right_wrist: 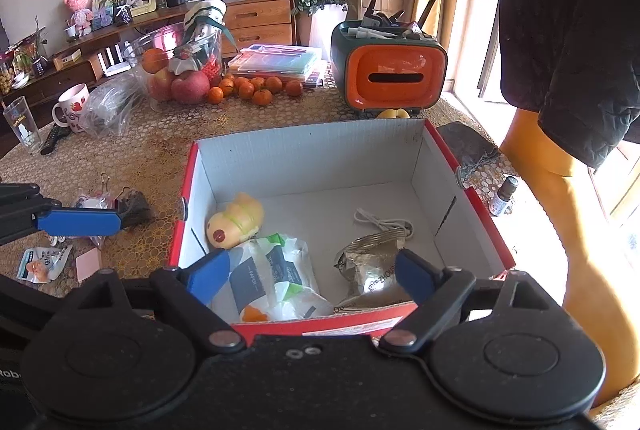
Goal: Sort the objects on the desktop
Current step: 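Lift both open tools out of the red box back over the table, then move left tool to the white sausage packet while right tool approaches the pink sticky note, then close left tool on the sausage packet while right tool closes on the pink note, then carry the sausage packet with left tool while right tool carries the note to the box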
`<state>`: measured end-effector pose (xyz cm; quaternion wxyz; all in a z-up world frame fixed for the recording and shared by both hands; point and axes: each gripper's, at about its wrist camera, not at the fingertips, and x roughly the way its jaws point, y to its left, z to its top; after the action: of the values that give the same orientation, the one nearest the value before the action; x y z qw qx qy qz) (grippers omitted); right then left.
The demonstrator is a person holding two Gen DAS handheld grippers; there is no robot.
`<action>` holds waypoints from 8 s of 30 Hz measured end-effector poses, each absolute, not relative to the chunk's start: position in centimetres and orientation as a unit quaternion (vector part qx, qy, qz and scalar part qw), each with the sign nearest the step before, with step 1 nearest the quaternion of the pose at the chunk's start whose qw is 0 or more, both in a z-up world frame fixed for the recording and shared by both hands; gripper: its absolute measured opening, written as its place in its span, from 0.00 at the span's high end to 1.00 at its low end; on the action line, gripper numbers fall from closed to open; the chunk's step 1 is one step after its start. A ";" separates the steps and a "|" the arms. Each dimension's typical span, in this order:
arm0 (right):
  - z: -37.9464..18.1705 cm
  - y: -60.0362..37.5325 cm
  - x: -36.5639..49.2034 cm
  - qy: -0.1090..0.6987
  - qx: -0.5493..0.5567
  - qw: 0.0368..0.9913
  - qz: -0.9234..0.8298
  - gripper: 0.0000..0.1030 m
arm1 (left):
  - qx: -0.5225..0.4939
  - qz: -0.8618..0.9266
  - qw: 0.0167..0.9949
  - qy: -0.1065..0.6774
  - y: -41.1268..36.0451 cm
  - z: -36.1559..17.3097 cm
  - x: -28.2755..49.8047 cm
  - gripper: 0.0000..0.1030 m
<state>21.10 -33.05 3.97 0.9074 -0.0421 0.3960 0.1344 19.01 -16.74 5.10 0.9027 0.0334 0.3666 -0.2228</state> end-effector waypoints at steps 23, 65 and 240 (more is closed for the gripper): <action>5.2 -29.0 14.8 0.356 -0.002 0.918 0.172 0.03 | -0.009 -0.216 0.916 0.338 -9.5 5.5 13.0 0.26; 0.1 -13.5 10.2 0.335 -0.040 0.909 0.246 0.01 | -0.070 -0.045 0.948 0.307 8.3 -1.5 4.0 0.00; -1.8 -36.1 24.5 0.326 -0.039 0.937 0.122 0.57 | 0.120 -0.193 0.909 0.349 -23.4 1.0 30.5 0.42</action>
<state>24.49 -36.11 -1.81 0.9367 -0.0387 0.3258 0.1220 30.54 -23.42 0.99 0.9090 0.1204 0.3492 -0.1930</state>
